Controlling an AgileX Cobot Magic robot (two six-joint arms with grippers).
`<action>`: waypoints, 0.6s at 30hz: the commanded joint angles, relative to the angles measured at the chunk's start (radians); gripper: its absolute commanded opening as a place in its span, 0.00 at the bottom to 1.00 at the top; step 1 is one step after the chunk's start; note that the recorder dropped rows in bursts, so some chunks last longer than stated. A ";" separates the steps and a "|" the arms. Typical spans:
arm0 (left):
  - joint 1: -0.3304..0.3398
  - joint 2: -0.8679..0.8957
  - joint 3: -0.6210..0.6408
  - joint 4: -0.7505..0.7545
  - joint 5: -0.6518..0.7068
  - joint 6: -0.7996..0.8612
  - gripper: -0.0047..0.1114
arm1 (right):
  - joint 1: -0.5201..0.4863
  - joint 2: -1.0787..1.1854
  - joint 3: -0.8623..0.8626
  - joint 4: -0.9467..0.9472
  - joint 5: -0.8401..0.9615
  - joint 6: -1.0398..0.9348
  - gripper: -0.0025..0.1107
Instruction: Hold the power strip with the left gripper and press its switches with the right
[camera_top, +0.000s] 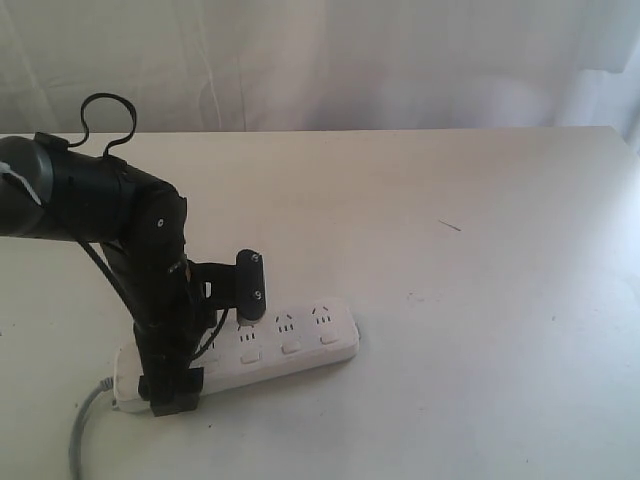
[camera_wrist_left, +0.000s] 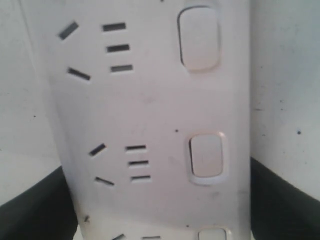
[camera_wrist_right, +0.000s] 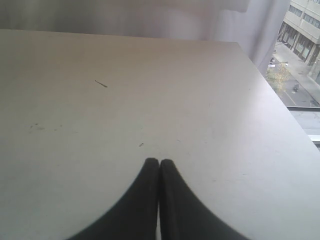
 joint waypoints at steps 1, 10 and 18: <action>-0.003 0.043 0.021 -0.006 -0.031 -0.009 0.04 | -0.007 -0.005 0.003 -0.002 -0.007 0.001 0.02; -0.003 0.043 0.021 -0.043 -0.042 -0.009 0.04 | -0.007 -0.005 0.003 -0.025 -0.009 -0.042 0.02; -0.003 0.043 0.021 -0.048 -0.037 -0.009 0.04 | -0.007 -0.005 0.003 -0.021 -0.024 -0.139 0.02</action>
